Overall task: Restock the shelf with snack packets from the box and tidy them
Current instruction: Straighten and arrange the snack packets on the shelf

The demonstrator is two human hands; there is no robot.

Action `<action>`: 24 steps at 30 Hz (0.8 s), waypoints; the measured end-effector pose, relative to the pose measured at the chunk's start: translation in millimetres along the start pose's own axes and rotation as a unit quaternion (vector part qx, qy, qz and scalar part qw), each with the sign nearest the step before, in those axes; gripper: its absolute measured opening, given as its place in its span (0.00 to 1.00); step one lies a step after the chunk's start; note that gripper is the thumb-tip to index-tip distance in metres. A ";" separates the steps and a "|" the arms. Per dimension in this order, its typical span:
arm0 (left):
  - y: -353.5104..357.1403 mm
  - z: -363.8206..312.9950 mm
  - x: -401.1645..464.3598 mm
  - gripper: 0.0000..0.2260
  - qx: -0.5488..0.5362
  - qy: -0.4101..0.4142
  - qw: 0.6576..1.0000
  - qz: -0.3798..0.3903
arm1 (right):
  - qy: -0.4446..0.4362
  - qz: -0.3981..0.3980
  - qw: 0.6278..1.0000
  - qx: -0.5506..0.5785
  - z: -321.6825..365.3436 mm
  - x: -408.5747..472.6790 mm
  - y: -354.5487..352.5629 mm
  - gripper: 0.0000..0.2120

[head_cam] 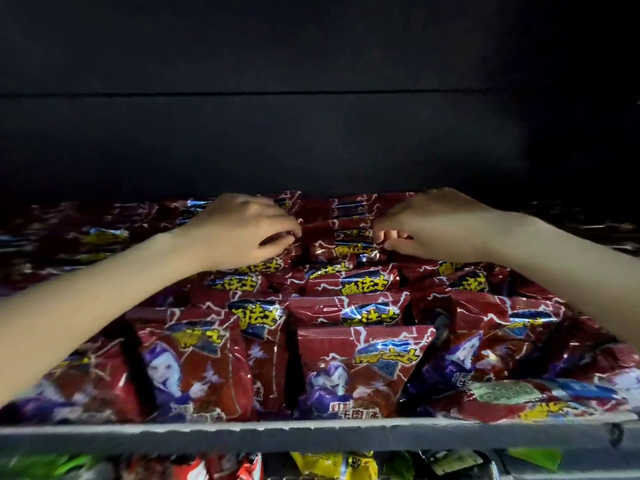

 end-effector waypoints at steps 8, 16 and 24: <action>17.6 94.9 -125.9 0.12 -0.226 -0.155 0.955 0.115 | -0.086 -0.001 0.989 0.117 77.2 97.1 -42.6 0.12; 33.3 176.1 -250.0 0.09 -0.254 -0.265 0.925 0.094 | -0.147 0.001 0.971 0.186 170.7 195.0 -80.0 0.12; 54.2 230.7 -330.3 0.10 -0.168 -0.280 0.939 0.108 | -0.207 -0.012 0.967 0.146 259.4 270.1 -89.7 0.15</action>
Point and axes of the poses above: each hand's wrist, its own x-axis towards the middle knuckle, its own y-axis out of the palm, z = x × y, the point moved 7 cm from there along x, towards the middle knuckle, and after that the axes turned 14 degrees about z, right-handed, at the moved point
